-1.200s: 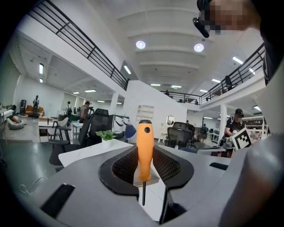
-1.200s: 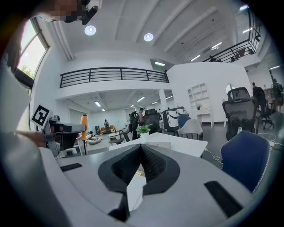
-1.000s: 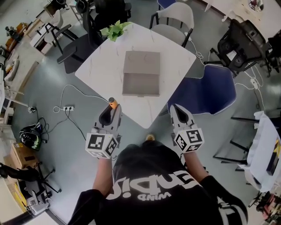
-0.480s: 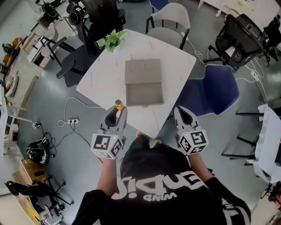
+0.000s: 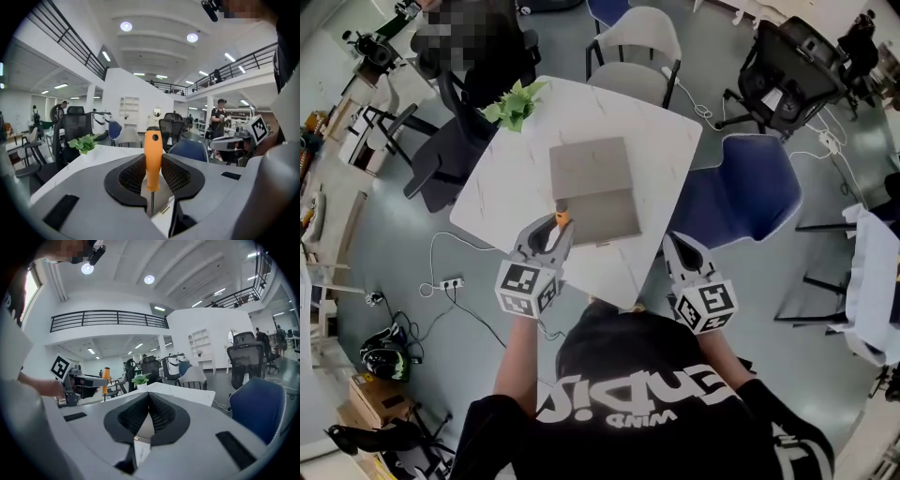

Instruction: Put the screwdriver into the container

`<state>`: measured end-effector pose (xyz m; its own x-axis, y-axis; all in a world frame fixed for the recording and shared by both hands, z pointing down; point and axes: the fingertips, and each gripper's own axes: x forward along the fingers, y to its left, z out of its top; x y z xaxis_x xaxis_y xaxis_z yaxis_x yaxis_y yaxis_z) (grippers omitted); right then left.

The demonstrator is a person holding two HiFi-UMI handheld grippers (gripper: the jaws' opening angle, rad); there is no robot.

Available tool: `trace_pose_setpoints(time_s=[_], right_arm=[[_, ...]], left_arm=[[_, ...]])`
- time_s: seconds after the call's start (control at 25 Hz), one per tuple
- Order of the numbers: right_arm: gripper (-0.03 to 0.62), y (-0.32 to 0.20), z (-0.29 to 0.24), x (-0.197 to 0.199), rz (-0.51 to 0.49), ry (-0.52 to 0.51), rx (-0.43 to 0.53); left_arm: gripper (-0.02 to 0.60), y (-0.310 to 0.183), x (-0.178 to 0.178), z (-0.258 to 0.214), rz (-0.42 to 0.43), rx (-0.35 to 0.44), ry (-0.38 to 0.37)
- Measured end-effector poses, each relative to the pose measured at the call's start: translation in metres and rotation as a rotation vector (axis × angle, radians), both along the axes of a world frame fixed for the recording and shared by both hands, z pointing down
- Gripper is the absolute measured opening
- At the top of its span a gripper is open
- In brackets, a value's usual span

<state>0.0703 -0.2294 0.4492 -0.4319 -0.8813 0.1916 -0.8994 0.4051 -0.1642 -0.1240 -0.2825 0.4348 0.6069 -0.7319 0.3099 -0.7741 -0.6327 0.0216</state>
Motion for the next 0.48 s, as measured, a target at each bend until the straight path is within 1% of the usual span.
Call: trace_pose_setpoints(time_s=[0.12,0.32,0.4,0.48], right_arm=[[0.012,-0.006,0.003,-0.001,0.013,-0.002,-0.006],[0.012,-0.014,0.006,0.004,0.038,-0.005,-0.011],[0.012,-0.017,0.008,0.009,0.057,-0.008,-0.017],[0.012,-0.018,0.011,0.014,0.079,-0.011,-0.025]], left_arm=[[0.114,-0.020,0.010,0.019,0.058,-0.018,-0.074],[0.114,-0.045,0.029,0.059,0.149,-0.109,-0.149],[0.114,-0.053,0.036,0.073,0.182,-0.120,-0.193],[0.114,-0.059,0.042,0.088,0.207,-0.134,-0.221]])
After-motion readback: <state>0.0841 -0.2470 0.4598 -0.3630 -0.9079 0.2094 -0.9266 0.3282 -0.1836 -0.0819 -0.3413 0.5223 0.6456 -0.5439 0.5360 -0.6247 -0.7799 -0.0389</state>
